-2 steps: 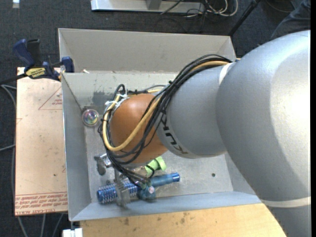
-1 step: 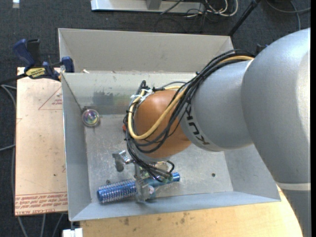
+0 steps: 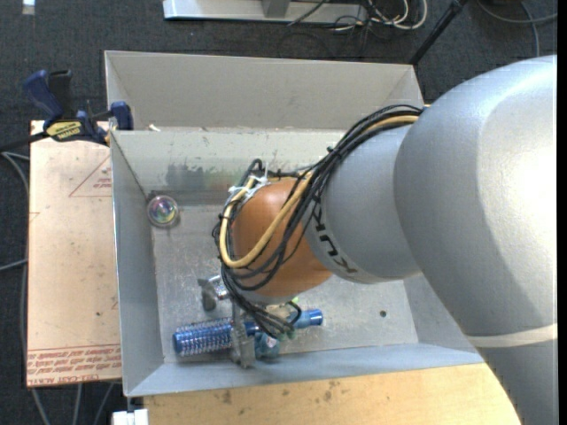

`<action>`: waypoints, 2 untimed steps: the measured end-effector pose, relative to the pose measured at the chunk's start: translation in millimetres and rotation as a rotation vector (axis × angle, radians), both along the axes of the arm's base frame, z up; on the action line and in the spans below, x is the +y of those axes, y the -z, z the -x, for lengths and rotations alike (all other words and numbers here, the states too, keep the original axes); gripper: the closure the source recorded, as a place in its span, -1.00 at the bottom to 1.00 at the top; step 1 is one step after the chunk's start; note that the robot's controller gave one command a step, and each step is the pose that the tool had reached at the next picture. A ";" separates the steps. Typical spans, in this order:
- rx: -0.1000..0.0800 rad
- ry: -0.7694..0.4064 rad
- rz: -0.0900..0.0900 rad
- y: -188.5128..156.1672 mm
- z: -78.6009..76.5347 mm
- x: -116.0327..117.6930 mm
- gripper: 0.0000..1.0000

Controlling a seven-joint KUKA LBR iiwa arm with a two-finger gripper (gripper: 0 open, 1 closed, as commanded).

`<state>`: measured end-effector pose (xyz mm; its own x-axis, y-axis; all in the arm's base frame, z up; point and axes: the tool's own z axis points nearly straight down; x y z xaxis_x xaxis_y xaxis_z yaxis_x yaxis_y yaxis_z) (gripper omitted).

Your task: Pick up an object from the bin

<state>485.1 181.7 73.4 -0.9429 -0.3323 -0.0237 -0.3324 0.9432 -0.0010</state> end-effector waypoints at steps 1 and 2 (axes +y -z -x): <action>-0.005 0.003 -0.003 -0.8 -1.9 0.2 -1.00; 0.001 0.002 -0.001 0.8 0.2 0.2 1.00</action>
Offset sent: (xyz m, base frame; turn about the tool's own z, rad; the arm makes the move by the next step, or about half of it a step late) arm 0.0000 0.0000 0.0000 0.0000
